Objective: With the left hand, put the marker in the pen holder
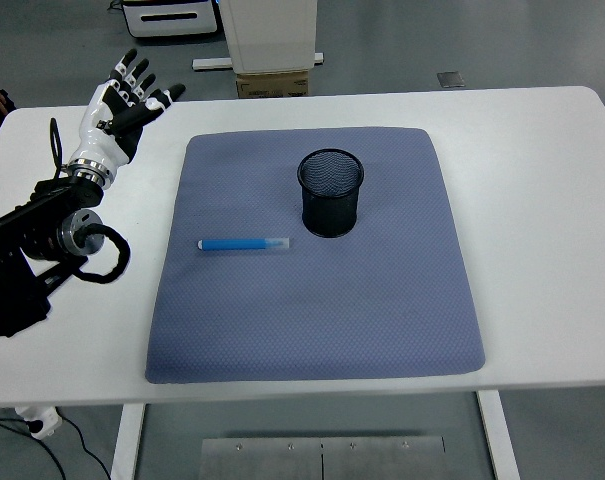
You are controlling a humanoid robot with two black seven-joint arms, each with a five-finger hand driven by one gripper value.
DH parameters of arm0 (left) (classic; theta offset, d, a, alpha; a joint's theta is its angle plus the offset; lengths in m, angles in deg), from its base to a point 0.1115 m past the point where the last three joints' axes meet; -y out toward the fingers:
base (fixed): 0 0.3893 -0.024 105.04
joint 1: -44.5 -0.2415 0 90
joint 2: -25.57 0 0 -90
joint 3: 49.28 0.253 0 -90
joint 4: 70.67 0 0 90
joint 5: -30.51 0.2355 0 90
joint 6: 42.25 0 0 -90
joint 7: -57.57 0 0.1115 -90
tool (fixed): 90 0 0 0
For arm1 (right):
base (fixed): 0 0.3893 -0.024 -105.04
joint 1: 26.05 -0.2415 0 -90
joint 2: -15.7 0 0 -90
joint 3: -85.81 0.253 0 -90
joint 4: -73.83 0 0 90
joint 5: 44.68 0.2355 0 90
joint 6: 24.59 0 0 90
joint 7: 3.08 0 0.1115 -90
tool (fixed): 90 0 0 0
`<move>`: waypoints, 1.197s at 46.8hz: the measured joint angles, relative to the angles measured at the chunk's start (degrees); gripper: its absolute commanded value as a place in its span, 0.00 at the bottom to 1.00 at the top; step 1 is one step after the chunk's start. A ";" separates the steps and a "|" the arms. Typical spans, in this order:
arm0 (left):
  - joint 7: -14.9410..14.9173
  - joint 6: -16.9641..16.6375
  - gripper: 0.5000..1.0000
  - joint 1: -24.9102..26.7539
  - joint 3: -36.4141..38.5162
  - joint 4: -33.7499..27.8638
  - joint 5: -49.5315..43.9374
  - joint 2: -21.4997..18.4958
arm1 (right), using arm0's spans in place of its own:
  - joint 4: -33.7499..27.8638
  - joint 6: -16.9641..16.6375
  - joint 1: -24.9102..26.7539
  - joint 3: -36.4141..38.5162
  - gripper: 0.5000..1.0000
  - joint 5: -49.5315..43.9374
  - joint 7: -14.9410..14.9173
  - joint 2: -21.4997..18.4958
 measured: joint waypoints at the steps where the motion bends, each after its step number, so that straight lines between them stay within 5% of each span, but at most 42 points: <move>1: -0.01 0.00 1.00 1.05 1.62 -0.32 0.00 -0.45 | 0.01 0.00 -0.01 0.01 1.00 0.00 -0.02 0.00; 19: 0.42 1.71 1.00 16.79 30.08 -7.08 0.24 -6.22 | -0.01 0.01 0.00 -0.01 1.00 0.02 -0.10 0.00; 29: 4.17 2.90 1.00 25.13 46.34 -10.98 3.45 -6.14 | -0.01 0.00 0.01 0.00 1.00 0.00 -0.08 0.00; 38: 5.04 5.76 1.00 28.28 53.99 -12.06 8.69 -4.94 | 0.00 0.00 0.00 -0.01 1.00 0.00 -0.05 0.00; 56: 4.60 5.73 1.00 31.61 64.35 -13.13 19.35 0.04 | 0.01 0.00 0.01 0.00 1.00 0.01 -0.05 0.00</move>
